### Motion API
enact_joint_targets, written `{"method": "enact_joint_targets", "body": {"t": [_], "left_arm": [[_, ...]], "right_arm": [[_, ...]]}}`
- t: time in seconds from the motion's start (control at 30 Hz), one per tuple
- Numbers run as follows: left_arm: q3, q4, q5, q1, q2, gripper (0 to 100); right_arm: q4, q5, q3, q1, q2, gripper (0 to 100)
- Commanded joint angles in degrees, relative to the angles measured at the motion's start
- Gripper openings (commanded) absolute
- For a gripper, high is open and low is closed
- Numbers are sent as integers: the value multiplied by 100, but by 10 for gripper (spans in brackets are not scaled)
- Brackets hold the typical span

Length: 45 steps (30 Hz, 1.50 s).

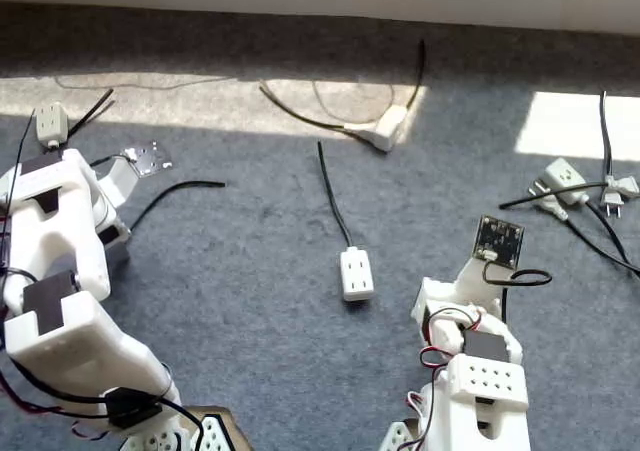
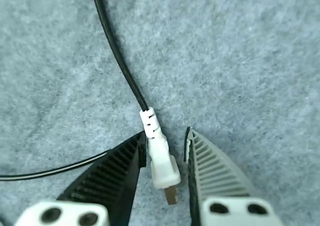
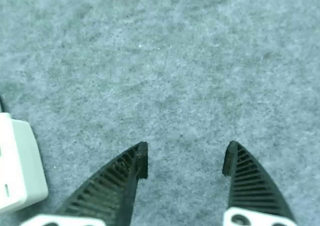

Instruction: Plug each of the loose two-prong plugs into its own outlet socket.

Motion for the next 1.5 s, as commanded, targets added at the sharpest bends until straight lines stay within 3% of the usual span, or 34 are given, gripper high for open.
{"method": "enact_joint_targets", "body": {"t": [0.0, 0.63, 0.8, 1.2, 1.3, 1.47], "left_arm": [[-119, -53, -53, -110, -22, 146], [-145, -554, -53, -180, 576, 145], [-145, -571, -53, -180, 602, 43], [-576, -519, -18, -233, 593, 6], [-1086, 18, -9, -259, 514, 6], [-2193, 1776, -9, -48, -356, 6]], "right_arm": [[-119, -26, -31, -40, -92, 250], [-119, -26, -22, -40, -92, 250], [-119, -26, -31, -40, -92, 250], [-119, -26, -31, -48, -92, 250], [-119, -26, -31, -57, -92, 250], [-119, -26, -31, -57, -92, 250]]}}
